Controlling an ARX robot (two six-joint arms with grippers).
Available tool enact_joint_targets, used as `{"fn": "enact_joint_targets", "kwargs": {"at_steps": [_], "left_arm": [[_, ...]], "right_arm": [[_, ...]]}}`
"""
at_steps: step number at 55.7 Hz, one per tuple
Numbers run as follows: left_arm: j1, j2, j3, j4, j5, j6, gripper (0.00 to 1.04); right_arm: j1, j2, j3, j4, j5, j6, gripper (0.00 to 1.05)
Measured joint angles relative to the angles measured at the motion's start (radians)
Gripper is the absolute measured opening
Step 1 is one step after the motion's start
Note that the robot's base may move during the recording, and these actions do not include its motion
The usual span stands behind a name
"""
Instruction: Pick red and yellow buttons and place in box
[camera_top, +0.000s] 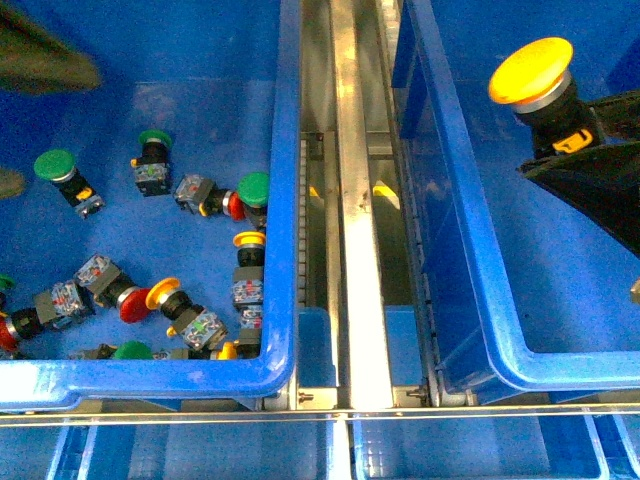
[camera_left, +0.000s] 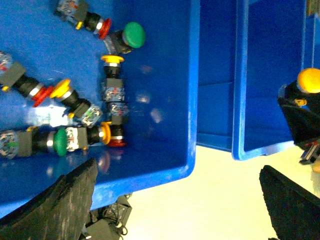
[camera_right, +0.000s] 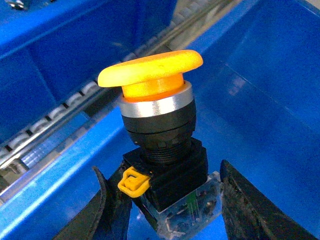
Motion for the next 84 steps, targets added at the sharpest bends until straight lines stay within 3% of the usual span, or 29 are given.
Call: {"fn": "enact_joint_targets", "kwargs": {"at_steps": [6,8,11,12,15,20,28,32,36,40,84], "left_arm": [[0.101,-0.042,-0.021,-0.117,0.029,0.102,0.97],[0.099,-0.063,-0.058,-0.049,-0.044,0.131,0.94],[0.074,-0.133,-0.187,0.227,-0.273,0.169,0.85],[0.071,-0.147,-0.214,0.283,-0.291,0.172,0.83],[0.055,-0.206,-0.346,0.594,-0.471,0.196,0.73],[0.045,-0.253,-0.408,0.849,-0.576,0.213,0.58],[0.016,-0.323,-0.427,0.888,-0.612,0.22,0.37],[-0.002,-0.367,-0.457,0.856,-0.626,0.223,0.21],[-0.076,-0.422,-0.473,0.819,-0.717,0.224,0.03],[-0.107,-0.467,-0.481,0.786,-0.718,0.228,0.03],[-0.108,-0.763,-0.516,0.554,-0.719,0.231,0.03]], "right_arm": [[-0.053,-0.033,0.011,-0.037,0.018,0.018,0.41],[-0.066,-0.044,0.015,-0.047,0.026,0.026,0.41],[-0.086,-0.061,0.023,-0.072,0.045,0.039,0.41],[-0.09,-0.064,0.025,-0.077,0.05,0.04,0.41],[-0.109,-0.074,0.031,-0.097,0.068,0.053,0.41],[-0.123,-0.082,0.033,-0.105,0.084,0.075,0.41],[-0.128,-0.091,0.04,-0.119,0.094,0.1,0.41],[-0.127,-0.099,0.045,-0.127,0.106,0.113,0.41],[-0.128,-0.1,0.046,-0.133,0.134,0.129,0.41],[-0.128,-0.106,0.046,-0.135,0.145,0.143,0.41],[-0.122,-0.042,0.098,-0.101,0.214,0.2,0.41]]}}
